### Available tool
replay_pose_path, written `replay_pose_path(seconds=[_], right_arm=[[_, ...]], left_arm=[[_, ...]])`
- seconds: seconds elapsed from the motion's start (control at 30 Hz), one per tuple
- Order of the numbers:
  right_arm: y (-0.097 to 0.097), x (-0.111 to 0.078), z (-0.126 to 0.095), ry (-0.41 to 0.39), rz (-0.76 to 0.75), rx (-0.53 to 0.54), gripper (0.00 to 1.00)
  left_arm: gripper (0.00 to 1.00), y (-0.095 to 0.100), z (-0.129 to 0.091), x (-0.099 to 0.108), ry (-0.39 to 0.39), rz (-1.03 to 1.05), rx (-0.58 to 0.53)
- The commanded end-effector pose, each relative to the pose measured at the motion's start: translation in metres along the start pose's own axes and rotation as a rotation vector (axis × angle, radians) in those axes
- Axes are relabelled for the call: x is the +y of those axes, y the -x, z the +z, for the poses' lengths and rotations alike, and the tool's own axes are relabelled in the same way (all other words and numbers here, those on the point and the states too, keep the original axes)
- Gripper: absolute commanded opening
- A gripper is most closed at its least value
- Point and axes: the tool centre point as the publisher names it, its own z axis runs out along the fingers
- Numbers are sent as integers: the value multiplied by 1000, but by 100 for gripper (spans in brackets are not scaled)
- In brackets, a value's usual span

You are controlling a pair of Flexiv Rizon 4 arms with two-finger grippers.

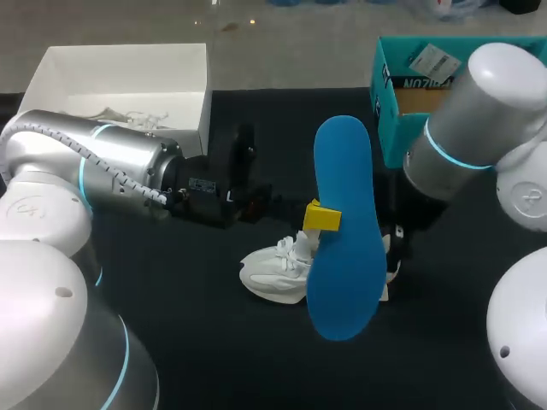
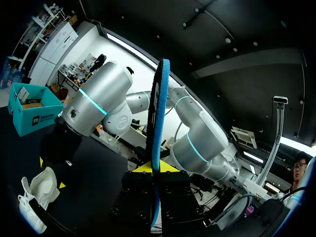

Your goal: Take the shoe out of the shoebox, open the shoe tongue, remove and reinsert the insole, then place the shoe into the shoebox

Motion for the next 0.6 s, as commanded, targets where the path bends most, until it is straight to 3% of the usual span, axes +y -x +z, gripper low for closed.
replay_pose_path(seconds=[0.03,0.2,0.6], right_arm=[[1,5,-1,-207,-13,3,100],[3,8,-2,-266,-28,6,100],[5,8,0,-271,-14,12,100]], left_arm=[[0,1,2,0,-2,0,1],[0,1,2,0,-2,0,1],[0,1,2,0,-2,0,1]])
